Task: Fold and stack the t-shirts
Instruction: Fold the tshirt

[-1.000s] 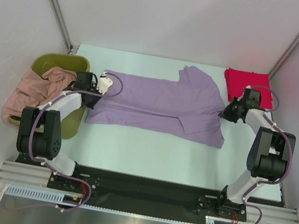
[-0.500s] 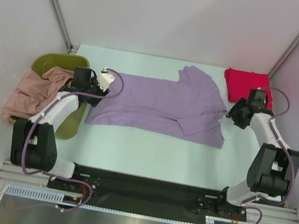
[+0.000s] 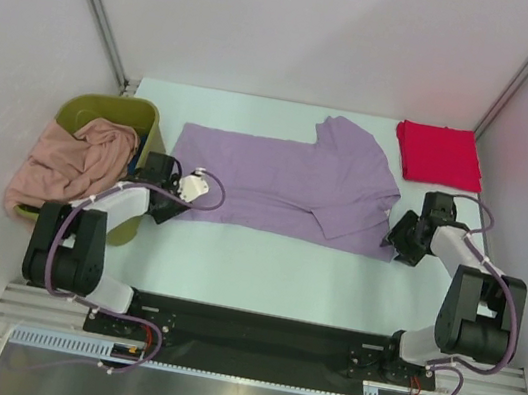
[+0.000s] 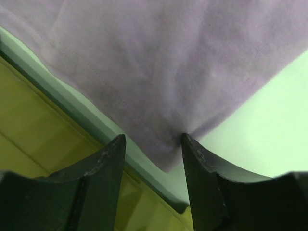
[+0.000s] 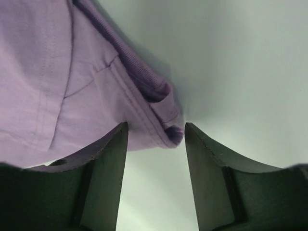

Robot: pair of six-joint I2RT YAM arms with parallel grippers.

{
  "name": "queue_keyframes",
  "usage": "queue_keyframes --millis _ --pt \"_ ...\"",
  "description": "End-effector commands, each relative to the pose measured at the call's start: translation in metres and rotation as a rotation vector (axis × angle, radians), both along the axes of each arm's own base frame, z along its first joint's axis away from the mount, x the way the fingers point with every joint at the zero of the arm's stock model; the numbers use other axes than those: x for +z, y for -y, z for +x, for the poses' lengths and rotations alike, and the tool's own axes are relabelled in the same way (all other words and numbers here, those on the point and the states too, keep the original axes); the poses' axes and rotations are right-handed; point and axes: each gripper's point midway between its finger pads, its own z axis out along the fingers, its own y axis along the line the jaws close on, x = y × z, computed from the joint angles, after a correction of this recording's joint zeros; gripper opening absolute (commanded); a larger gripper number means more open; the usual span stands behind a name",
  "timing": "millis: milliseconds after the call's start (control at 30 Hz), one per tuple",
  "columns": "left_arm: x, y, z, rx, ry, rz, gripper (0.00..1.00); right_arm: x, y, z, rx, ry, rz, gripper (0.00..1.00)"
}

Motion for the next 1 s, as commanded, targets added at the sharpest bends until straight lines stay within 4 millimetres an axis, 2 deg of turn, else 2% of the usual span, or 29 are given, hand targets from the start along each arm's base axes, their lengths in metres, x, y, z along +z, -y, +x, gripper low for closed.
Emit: queue_keyframes --millis 0,33,67,100,133,167,233,300,400,433,567,600,700,733,767,800,833,867,900,967 --pt "-0.003 -0.005 0.018 -0.011 0.033 0.052 0.56 -0.014 -0.002 0.002 -0.031 -0.021 0.026 0.55" --pt "-0.007 -0.005 0.019 -0.013 0.031 0.054 0.55 -0.017 0.0 0.0 -0.04 -0.031 0.022 0.46" --pt "-0.018 -0.002 0.013 -0.024 0.002 0.06 0.52 -0.02 0.002 -0.004 -0.053 -0.04 0.023 0.42" --pt "-0.022 -0.002 0.013 -0.024 -0.002 0.065 0.48 -0.021 0.006 -0.005 -0.067 -0.041 0.024 0.24" --pt "-0.025 -0.001 0.013 -0.021 -0.007 0.06 0.29 -0.023 0.009 -0.007 -0.077 -0.045 0.024 0.16" --pt "-0.027 0.0 0.012 -0.02 -0.018 0.051 0.18 -0.024 0.01 -0.01 -0.085 -0.053 0.027 0.08" --pt "-0.027 0.005 0.007 -0.018 -0.045 0.019 0.0 -0.02 0.017 -0.011 -0.102 -0.044 0.023 0.0" --pt "-0.02 0.007 0.003 -0.023 -0.042 0.009 0.0 -0.017 0.026 -0.019 -0.122 -0.057 -0.007 0.0" --pt "-0.014 0.017 -0.017 -0.063 -0.085 -0.046 0.0 -0.004 0.043 -0.029 -0.171 -0.049 -0.026 0.0" --pt "-0.005 0.021 -0.028 -0.083 -0.097 -0.071 0.0 -0.001 0.051 -0.034 -0.195 -0.05 -0.033 0.0" --pt "0.004 0.033 -0.068 -0.128 -0.151 -0.128 0.0 0.011 0.062 -0.057 -0.281 -0.041 -0.036 0.0" --pt "0.003 0.034 -0.083 -0.132 -0.191 -0.135 0.0 0.014 0.061 -0.055 -0.283 -0.02 -0.032 0.0" --pt "0.001 0.041 -0.11 -0.142 -0.249 -0.173 0.0 0.023 0.065 -0.058 -0.342 -0.001 -0.037 0.01" --pt "-0.003 0.041 -0.118 -0.142 -0.268 -0.177 0.03 0.022 0.066 -0.06 -0.353 -0.004 -0.044 0.06" --pt "-0.003 0.042 -0.122 -0.145 -0.276 -0.181 0.13 0.022 0.068 -0.061 -0.372 0.0 -0.045 0.16" --pt "-0.004 0.041 -0.128 -0.145 -0.3 -0.178 0.32 0.024 0.069 -0.06 -0.382 0.007 -0.044 0.47" --pt "-0.001 0.041 -0.127 -0.15 -0.298 -0.178 0.68 0.026 0.071 -0.06 -0.395 0.012 -0.042 0.53" --pt "0.003 0.037 -0.123 -0.139 -0.288 -0.158 0.73 0.036 0.076 -0.053 -0.402 0.039 -0.047 0.56" --pt "0.009 0.035 -0.119 -0.132 -0.276 -0.151 0.74 0.045 0.078 -0.047 -0.393 0.071 -0.056 0.57" --pt "0.037 0.032 -0.093 -0.103 -0.188 -0.159 0.75 0.07 0.077 -0.029 -0.33 0.161 -0.082 0.56"
